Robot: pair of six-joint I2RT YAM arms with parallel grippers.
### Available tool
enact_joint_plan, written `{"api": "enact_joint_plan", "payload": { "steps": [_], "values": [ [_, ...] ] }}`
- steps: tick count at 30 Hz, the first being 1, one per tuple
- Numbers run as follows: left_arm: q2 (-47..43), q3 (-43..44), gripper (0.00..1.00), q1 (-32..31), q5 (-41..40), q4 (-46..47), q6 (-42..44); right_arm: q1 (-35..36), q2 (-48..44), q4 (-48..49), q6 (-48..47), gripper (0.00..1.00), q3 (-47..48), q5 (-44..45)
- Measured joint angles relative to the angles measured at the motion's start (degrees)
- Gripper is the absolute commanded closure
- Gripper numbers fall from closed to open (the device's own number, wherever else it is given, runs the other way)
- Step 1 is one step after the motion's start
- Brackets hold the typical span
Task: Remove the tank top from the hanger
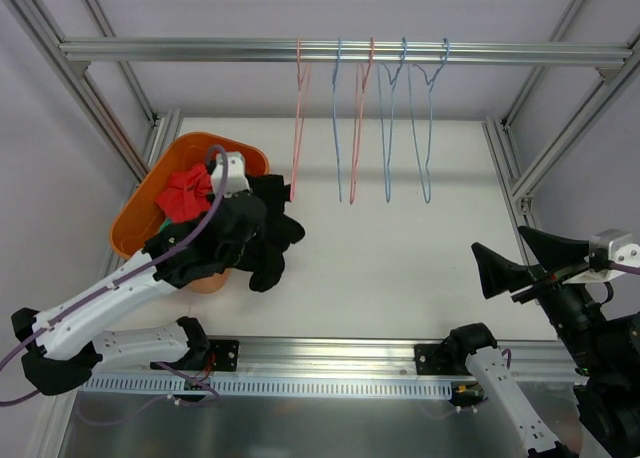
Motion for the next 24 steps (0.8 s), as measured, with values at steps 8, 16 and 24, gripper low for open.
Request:
{"api": "enact_joint_plan", "payload": {
  "steps": [8,16,24],
  "values": [
    [2.64,14.60,1.00,15.43,0.70,-1.57,13.05,0.00,0.31,0.92,0.20,0.01,0.57,-0.90],
    [10.58,21.99,1.00,38.97,14.12,-1.81,18.69,0.00,0.39,1.68,0.31,0.01,2.16,-1.95],
    [23.61,21.84,1.00,53.35,27.80,-1.27,17.03,0.00,0.39,2.91,0.70,0.01,1.11,-4.11]
  ]
}}
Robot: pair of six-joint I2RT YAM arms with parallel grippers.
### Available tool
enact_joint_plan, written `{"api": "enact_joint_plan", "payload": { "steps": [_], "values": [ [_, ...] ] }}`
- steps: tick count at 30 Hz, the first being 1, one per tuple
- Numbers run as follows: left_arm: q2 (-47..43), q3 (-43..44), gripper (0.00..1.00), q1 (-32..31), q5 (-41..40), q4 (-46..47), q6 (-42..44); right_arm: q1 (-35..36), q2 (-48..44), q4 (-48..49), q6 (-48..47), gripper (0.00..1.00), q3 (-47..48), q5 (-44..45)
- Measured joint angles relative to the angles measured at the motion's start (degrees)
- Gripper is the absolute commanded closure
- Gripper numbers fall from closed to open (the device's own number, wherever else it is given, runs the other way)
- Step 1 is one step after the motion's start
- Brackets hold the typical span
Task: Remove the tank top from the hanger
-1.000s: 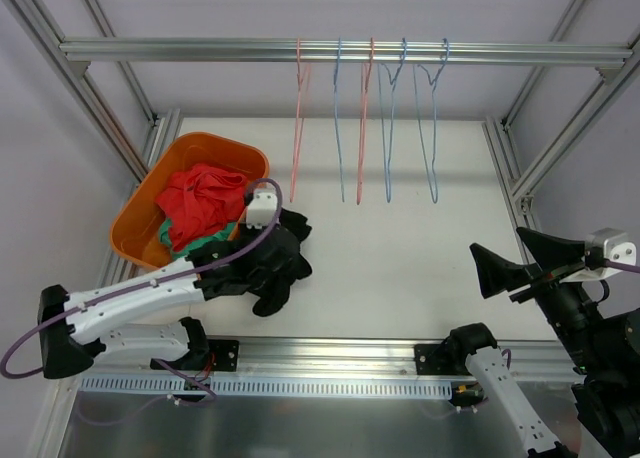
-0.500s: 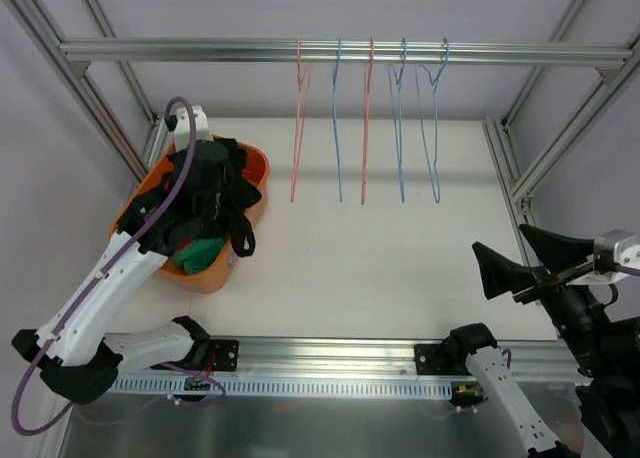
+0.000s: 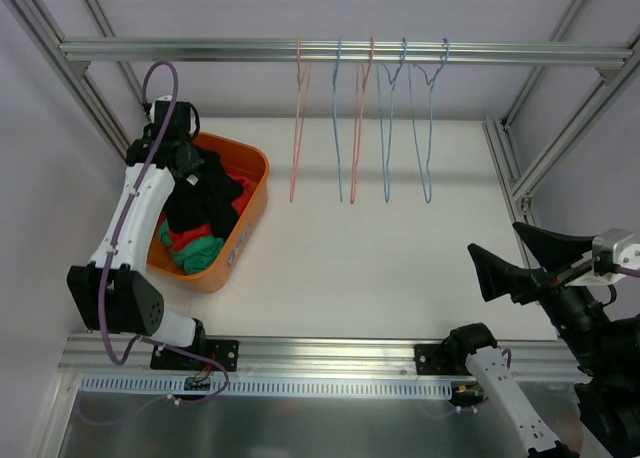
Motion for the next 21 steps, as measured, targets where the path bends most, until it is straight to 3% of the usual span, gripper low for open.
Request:
{"api": "enact_joint_plan", "payload": {
  "steps": [7,14,16,17,19,21],
  "values": [
    [11.56,-7.82,1.00,5.18,3.39,2.25,-6.45,0.00,-0.02,0.26,0.70,0.01,-3.93,-1.53],
    [7.50,-15.19,0.97,5.18,3.63,8.33,-11.52,0.00,0.00,0.57,0.94,0.01,-5.68,-3.48],
    [5.70,-15.19,0.71,5.18,5.11,8.39,-11.39,0.00,0.11,0.52,0.92,0.01,-5.68,-3.63],
    [4.66,-15.06,0.43,5.14,6.12,8.33,-10.82,0.00,0.31,0.52,0.85,0.01,-5.68,-3.61],
    [2.21,-14.14,0.26,5.09,8.31,7.56,-9.79,0.00,1.11,0.46,0.72,0.01,-5.68,-3.48],
    [-0.46,-11.91,0.01,5.07,10.01,6.19,-8.31,0.00,2.32,0.04,0.50,0.01,-5.68,-3.19]
  ]
}}
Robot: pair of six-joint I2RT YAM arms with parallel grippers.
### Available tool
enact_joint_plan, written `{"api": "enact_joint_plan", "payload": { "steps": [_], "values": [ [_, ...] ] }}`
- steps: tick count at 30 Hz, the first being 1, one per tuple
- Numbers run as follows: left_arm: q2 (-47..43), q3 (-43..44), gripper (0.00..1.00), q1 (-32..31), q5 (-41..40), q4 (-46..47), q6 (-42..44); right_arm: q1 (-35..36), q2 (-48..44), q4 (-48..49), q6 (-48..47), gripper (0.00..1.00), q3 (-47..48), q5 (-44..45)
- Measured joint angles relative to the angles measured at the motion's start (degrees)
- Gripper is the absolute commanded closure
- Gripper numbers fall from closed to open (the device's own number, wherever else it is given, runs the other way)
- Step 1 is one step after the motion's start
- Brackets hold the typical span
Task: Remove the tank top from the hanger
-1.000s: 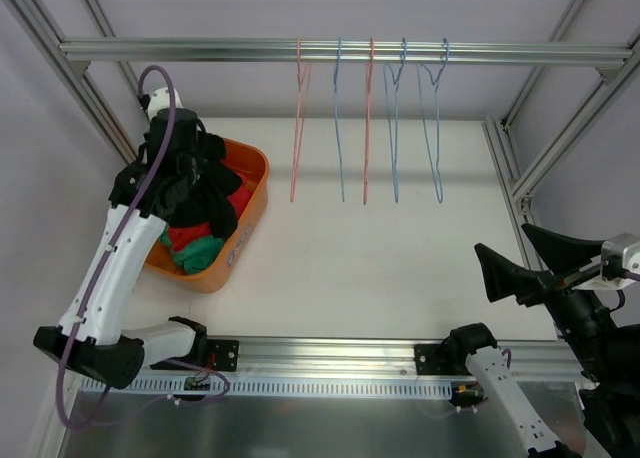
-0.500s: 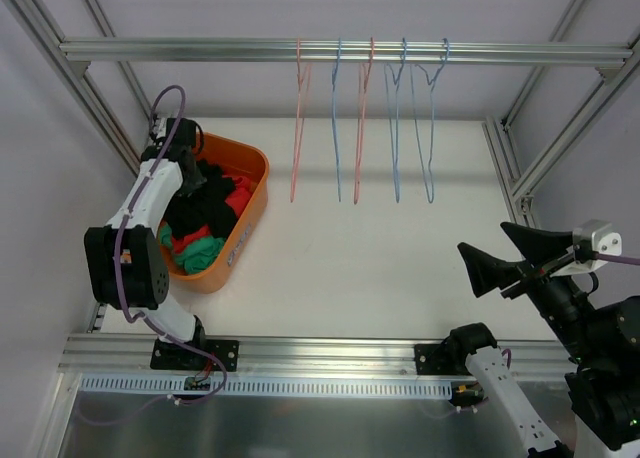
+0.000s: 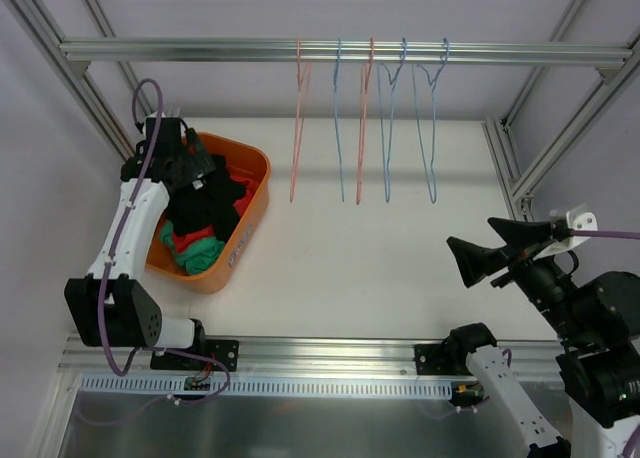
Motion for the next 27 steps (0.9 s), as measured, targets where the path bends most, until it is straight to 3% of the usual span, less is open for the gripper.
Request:
{"api": "enact_joint_plan", "payload": {
  "steps": [5,11,19,27],
  "values": [
    [-7.82,7.76,0.01,-0.02,2.71,-2.89,3.96,0.00,4.17,-3.96,-1.25,0.00,1.18,3.87],
    [-23.23,9.27,0.01,-0.07,10.27,-5.86,11.08,0.00,8.55,-10.84,-2.62,0.00,5.92,13.66],
    [-50.93,5.53,0.01,-0.37,13.53,-13.79,16.28,0.00,4.15,-17.73,-4.17,0.01,6.16,23.43],
    [-65.26,-2.08,0.01,-2.29,14.27,-23.50,17.07,1.42,-4.50,-22.71,-4.74,0.01,5.66,27.52]
  ]
}}
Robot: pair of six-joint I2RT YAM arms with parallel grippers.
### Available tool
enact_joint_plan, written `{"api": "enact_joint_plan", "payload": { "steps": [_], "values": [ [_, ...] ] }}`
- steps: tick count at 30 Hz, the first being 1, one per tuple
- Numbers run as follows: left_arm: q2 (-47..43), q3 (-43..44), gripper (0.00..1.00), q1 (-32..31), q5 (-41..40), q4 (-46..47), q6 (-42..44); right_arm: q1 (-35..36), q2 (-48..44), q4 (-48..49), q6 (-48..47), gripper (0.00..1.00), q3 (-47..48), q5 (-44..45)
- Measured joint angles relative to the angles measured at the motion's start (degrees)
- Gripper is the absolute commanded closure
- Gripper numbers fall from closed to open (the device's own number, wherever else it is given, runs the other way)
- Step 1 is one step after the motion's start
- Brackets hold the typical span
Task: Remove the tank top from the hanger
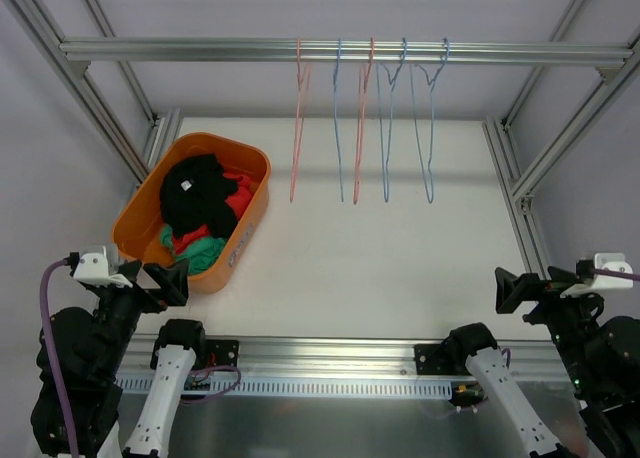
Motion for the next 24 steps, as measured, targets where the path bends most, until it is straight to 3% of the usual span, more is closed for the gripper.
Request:
{"api": "enact_joint_plan", "payload": {
  "steps": [6,24],
  "values": [
    [-2.12,-4.48,0.01,-3.26,0.07,-4.42,0.07,1.11,-2.86,-2.38,-0.04,0.00,-3.19,1.57],
    [-2.14,-5.53,0.01,-3.37,0.90,-5.40,0.11,1.29,-1.03,-2.23,-0.07,0.01,-5.22,4.02]
  ]
}}
